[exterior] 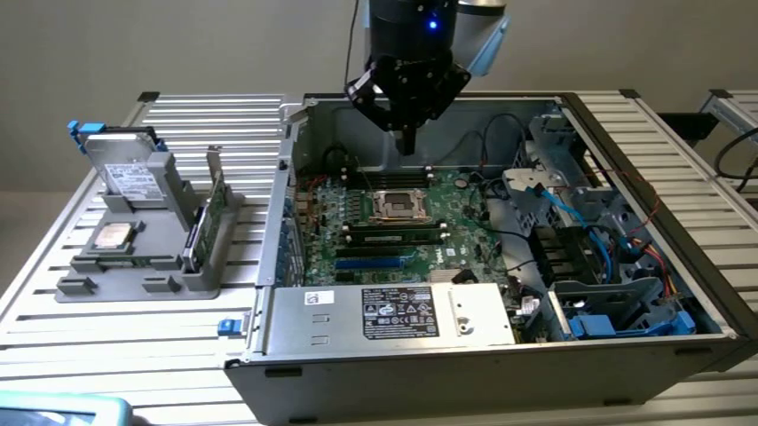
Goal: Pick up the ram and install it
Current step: 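Press down the ram until it locks into place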
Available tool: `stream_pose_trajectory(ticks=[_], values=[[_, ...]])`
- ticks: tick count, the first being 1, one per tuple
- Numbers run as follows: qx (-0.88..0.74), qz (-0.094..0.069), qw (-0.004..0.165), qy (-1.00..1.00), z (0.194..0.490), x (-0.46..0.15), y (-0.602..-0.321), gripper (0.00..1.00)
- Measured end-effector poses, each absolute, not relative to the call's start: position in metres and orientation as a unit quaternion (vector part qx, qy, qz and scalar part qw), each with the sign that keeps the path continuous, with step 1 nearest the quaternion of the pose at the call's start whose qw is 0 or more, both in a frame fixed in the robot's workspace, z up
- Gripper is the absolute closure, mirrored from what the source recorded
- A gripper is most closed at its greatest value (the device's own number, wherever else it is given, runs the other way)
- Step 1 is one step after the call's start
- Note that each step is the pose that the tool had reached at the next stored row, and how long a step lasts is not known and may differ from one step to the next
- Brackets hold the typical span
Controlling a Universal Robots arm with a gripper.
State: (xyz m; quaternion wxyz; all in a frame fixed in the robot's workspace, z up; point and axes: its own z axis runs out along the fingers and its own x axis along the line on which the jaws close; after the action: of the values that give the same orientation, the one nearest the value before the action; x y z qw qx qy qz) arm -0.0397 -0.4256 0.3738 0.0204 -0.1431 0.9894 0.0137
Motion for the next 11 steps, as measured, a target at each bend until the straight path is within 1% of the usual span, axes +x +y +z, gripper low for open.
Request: stream_pose_trajectory(ticks=[11], values=[[-0.044,0.012,0.022,0.999,0.3738,-0.0397,-0.4256,0.89]])
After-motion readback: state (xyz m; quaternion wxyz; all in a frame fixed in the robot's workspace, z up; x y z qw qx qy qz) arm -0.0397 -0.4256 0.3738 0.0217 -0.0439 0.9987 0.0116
